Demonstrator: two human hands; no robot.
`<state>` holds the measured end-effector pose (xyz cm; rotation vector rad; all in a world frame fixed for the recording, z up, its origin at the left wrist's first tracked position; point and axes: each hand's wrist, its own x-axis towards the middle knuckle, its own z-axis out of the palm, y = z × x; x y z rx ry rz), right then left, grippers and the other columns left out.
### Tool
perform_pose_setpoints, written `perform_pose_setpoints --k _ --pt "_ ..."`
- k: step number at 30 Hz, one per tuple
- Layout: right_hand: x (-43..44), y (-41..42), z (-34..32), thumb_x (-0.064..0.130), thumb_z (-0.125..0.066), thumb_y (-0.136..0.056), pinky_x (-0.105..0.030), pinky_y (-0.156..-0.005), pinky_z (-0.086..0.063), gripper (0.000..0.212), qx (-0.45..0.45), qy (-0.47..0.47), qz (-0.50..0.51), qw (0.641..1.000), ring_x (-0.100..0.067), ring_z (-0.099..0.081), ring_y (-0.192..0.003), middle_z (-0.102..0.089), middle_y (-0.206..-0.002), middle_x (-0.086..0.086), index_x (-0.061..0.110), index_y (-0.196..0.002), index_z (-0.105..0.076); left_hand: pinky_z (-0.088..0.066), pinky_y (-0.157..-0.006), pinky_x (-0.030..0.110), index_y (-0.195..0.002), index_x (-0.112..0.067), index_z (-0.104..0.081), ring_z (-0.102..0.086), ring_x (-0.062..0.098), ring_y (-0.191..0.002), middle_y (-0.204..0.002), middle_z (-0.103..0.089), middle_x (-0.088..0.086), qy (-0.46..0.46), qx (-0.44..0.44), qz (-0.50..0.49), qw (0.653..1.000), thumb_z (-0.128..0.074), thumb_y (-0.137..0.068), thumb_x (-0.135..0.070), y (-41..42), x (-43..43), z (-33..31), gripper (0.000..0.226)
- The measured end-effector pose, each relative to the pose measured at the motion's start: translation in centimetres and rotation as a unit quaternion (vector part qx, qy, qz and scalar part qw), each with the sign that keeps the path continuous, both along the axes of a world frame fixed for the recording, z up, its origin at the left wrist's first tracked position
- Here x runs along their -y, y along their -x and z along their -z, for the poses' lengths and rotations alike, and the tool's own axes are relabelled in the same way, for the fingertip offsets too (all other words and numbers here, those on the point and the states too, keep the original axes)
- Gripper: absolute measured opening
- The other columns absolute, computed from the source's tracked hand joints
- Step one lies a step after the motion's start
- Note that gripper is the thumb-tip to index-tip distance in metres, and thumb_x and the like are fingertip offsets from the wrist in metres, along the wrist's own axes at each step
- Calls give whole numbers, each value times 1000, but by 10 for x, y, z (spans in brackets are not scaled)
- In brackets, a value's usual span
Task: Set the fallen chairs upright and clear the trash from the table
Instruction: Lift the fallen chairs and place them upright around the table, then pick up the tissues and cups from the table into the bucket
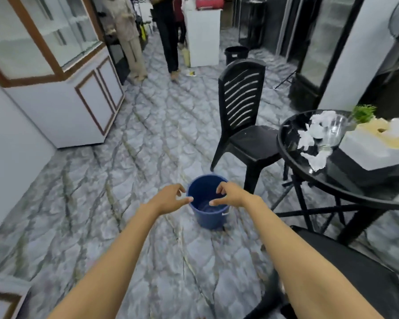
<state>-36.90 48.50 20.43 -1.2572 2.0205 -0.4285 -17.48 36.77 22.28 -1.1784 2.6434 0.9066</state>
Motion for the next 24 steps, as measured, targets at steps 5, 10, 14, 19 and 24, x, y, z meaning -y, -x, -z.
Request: perform_pose_setpoints --k 5,10,14,19,24 --pt "9 70 0 43 -73 -77 -30 -75 -40 47 9 -1 95 995 -21 -49 -94 -46 -91 6 12 -105 -51 -39 -81 25 -120 -13 -52 -55 19 -104 -120 -58 9 -1 -1 89 996 -55 -86 -51 88 50 -2 51" --pt "-6 136 3 45 -71 -78 -29 -81 -40 55 -2 3 223 975 -24 -51 -106 -52 -118 -11 7 -114 -53 -37 -80 25 -116 -12 -53 -50 15 -95 -119 -58 9 -31 -15 184 982 -56 -87 -45 188 68 4 44" --pt "-22 179 9 42 -70 -81 -29 -80 -38 47 -2 22 332 943 -22 -48 -99 -46 -109 -8 9 -110 -53 -42 -86 28 -115 -7 -56 -58 24 -107 -118 -61 12 -37 -34 246 968 -59 -87 -38 266 69 8 41" --pt "-36 216 14 44 -66 -83 -38 -99 -42 60 -34 50 504 862 -26 -48 -122 -50 -131 -10 9 -129 -48 -41 -96 34 -117 -1 -58 -55 28 -115 -122 -59 17 -25 -45 344 938 -60 -88 -30 359 68 9 41" --pt "-39 246 23 54 -60 -83 -43 -99 -41 76 -122 -13 606 786 -28 -38 -131 -45 -142 -8 13 -142 -35 -38 -98 29 -120 -6 -58 -52 24 -119 -126 -58 11 -42 -81 381 920 -63 -87 -26 439 64 23 38"
